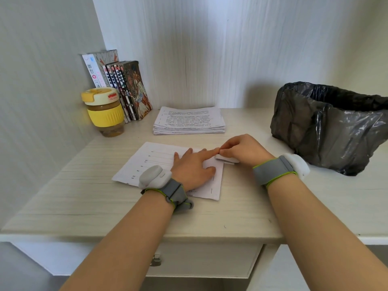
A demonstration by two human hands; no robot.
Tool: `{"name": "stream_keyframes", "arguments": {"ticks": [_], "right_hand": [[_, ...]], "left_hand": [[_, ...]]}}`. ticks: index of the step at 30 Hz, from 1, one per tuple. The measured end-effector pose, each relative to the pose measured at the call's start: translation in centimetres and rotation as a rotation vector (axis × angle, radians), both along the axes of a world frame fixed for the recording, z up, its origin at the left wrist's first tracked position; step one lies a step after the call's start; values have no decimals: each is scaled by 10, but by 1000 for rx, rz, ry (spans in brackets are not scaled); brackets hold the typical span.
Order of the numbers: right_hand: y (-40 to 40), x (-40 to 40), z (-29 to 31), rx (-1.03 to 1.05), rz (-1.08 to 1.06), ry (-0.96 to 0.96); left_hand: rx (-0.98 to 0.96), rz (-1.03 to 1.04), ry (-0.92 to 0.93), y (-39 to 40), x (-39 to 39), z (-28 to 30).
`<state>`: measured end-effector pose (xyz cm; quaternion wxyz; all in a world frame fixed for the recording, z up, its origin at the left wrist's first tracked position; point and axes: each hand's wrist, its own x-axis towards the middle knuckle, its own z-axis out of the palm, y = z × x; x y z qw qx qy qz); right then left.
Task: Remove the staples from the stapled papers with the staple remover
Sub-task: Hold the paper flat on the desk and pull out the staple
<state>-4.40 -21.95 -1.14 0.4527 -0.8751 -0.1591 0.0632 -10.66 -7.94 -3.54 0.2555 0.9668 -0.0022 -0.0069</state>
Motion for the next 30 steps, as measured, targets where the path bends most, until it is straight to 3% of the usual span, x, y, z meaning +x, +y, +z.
{"name": "stream_keyframes", "arguments": {"ticks": [12,19,30], "right_hand": [[0,1,-1,21,3,16],[1,-1,-1,-61,5,-78],[1,0,-1,-34,-10,-98]], "left_hand": [[2,-2,-3,1,1,-1],[150,26,26,-1,2,-2],[218,-16,30,0,5,-7]]}}
